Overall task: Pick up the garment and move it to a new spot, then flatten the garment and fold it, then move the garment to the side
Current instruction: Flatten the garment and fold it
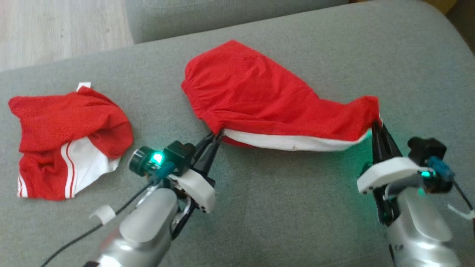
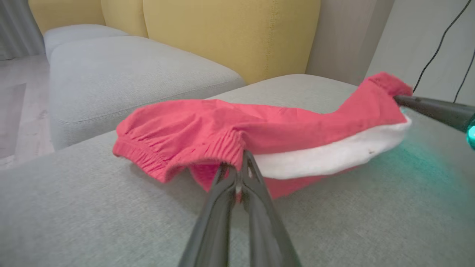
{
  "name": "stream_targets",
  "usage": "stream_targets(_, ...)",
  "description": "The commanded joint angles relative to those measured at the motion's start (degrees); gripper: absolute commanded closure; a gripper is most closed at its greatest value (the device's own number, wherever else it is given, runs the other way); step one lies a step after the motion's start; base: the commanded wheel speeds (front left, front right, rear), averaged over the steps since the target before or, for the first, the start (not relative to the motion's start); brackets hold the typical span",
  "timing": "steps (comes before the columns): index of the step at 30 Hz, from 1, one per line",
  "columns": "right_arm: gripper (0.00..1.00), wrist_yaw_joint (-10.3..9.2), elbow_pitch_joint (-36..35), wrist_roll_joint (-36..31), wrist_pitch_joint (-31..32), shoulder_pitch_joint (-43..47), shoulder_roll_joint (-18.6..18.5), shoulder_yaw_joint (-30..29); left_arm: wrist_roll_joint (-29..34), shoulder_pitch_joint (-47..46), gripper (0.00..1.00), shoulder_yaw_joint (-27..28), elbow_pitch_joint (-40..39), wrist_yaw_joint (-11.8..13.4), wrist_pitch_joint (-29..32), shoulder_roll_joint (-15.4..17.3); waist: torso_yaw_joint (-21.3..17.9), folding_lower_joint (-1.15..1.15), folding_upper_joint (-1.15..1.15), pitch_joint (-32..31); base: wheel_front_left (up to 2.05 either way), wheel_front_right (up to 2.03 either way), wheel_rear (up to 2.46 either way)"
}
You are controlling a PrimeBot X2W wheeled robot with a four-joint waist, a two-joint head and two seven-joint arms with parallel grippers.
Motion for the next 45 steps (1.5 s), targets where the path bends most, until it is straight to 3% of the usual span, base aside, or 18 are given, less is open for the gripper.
stream_targets(1,1.00,-0.04,-3.25,0.86,-0.36,-1.48,-0.19,1.94,-0.17,-2.67,1.00,2.12,-2.16,0.04,0.29,1.61,-0.35,0.00,0.00,-1.04,0.00,0.00,0.00)
stream_targets(12,1.00,-0.04,-17.76,1.02,2.68,-10.28,-0.19,6.69,-1.32,-14.17,1.00,3.50,-9.66,-2.66,9.69,9.48,-1.01,0.00,0.00,-6.30,0.00,0.00,0.00)
stream_targets(21,1.00,-0.04,-24.72,-0.74,3.84,-15.94,-1.16,6.80,-3.63,-20.95,1.00,5.73,-15.66,-3.11,13.52,12.63,-0.46,0.00,0.00,-9.08,0.00,0.00,0.00)
stream_targets(29,1.00,-0.04,-34.01,-1.56,7.29,-10.49,-2.41,6.84,-8.29,-15.70,1.00,7.68,-25.85,-1.26,16.96,14.91,0.10,0.00,0.00,-9.92,0.00,0.00,0.00)
stream_targets(33,1.00,-0.04,-37.69,-2.02,10.04,-7.70,-2.60,6.14,-9.03,-11.52,1.00,7.79,-31.54,0.12,19.01,18.05,0.11,0.00,0.00,-8.51,0.00,0.00,0.00)
stream_targets(39,1.00,-0.04,-36.89,-1.87,13.31,-11.07,-2.68,5.62,-9.60,-12.62,1.00,8.32,-33.66,0.04,21.83,20.50,-0.35,0.00,0.00,-2.82,0.00,0.00,0.00)
stream_targets(45,1.00,-0.04,-24.72,-0.26,12.02,-25.46,-2.33,5.12,-8.12,-23.79,1.00,7.69,-24.93,-2.47,21.36,18.95,-1.11,0.00,0.00,5.19,0.00,0.00,0.00)
